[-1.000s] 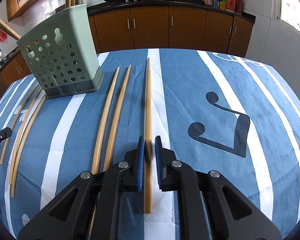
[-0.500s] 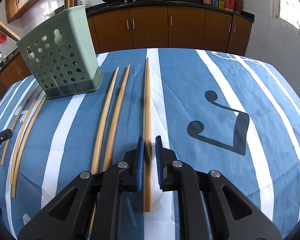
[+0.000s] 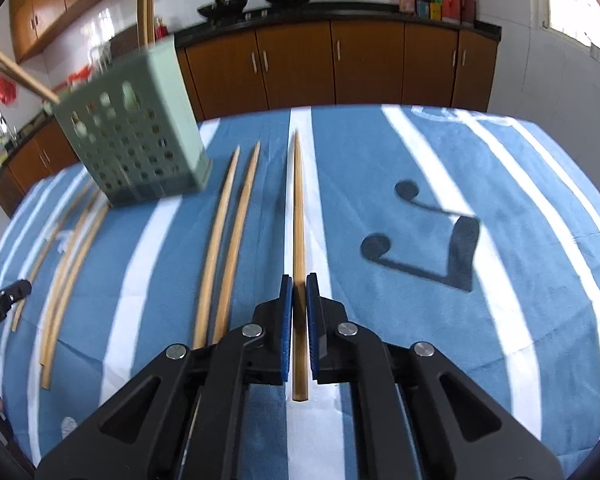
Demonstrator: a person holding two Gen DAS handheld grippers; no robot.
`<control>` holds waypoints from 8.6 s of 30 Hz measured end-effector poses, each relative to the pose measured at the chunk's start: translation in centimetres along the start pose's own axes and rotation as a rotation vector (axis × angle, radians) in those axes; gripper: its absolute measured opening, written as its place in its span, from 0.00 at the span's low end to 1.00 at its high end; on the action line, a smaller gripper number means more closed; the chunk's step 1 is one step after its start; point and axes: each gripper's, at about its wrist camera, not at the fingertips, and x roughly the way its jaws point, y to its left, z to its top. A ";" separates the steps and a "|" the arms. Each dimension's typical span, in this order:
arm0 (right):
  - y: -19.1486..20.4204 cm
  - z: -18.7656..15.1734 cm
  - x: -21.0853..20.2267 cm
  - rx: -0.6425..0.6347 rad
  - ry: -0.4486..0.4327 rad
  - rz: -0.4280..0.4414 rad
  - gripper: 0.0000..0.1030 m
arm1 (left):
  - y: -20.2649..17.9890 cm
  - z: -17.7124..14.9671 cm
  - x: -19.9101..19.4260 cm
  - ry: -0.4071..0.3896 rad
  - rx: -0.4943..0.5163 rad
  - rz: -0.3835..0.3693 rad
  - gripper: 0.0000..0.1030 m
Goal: Organize utensils
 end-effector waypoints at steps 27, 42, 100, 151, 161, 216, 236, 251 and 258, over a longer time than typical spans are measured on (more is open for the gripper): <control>-0.2 5.1 -9.2 0.032 -0.324 0.044 0.07 | 0.2 5.4 -11.9 -0.365 -0.059 -0.072 0.07; 1.9 9.8 -16.7 0.013 -0.521 0.262 0.07 | -2.9 8.3 -18.1 -0.506 0.026 -0.214 0.07; 1.3 2.1 -1.5 -0.022 0.010 0.104 0.25 | 1.1 3.4 -6.4 -0.234 -0.128 -0.030 0.23; 1.2 0.5 3.0 -0.027 0.083 -0.015 0.07 | -1.1 1.7 3.0 0.020 -0.063 0.027 0.08; 0.6 0.7 3.0 -0.035 0.083 -0.035 0.08 | -0.5 1.9 3.1 0.026 -0.052 -0.048 0.11; 0.5 -0.1 2.4 -0.042 0.057 -0.058 0.17 | -1.1 1.1 2.5 0.010 -0.016 -0.024 0.15; 0.7 -0.6 1.8 -0.042 0.062 -0.040 0.17 | -1.9 0.1 1.7 0.013 0.016 0.023 0.15; 0.8 -0.6 1.8 -0.046 0.063 -0.039 0.16 | -2.3 -0.3 1.5 0.013 0.028 0.029 0.14; 0.7 -0.6 1.8 -0.046 0.063 -0.027 0.08 | -2.3 -0.3 1.4 0.013 0.026 0.028 0.08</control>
